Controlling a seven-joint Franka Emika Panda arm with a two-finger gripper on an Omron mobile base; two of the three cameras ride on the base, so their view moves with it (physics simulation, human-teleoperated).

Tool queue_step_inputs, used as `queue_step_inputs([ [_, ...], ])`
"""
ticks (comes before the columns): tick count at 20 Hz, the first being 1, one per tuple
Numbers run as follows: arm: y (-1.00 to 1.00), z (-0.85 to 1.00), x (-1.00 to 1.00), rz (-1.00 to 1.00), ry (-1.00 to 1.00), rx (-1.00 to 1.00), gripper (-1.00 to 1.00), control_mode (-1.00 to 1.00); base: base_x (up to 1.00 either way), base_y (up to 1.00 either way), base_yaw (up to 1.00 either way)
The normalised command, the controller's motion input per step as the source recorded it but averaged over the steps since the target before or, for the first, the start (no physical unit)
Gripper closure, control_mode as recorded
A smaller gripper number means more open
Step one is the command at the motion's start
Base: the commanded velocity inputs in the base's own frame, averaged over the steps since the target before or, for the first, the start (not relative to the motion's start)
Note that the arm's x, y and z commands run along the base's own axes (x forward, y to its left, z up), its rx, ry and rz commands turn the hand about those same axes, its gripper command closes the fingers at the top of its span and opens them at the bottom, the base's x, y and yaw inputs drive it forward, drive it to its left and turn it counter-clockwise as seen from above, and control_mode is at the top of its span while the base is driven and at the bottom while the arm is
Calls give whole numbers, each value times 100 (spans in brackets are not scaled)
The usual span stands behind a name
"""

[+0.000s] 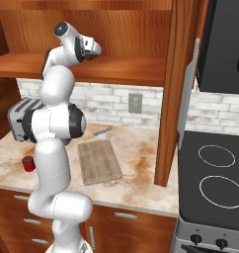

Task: Pick the bread, place it on the cutting board, pick the jam, place it on the counter, and close the cabinet.

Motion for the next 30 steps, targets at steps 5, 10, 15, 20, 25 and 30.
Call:
queue_step_inputs([
  [5, -2, 0, -1, 0, 0, 0, 100, -100, 0, 0, 0],
  [10, -12, 0, -15, 0, 0, 0, 100, -100, 0, 0, 0],
  [15, -18, 0, -32, 0, 0, 0, 100, -100, 0, 0, 0],
  [20, -18, 0, -46, 0, 0, 0, 100, -100, 0, 0, 0],
  [25, -11, 0, -61, 0, 0, 0, 100, -100, 0, 0, 0],
  [30, -2, 0, -66, 0, 0, 0, 100, -100, 0, 0, 0],
])
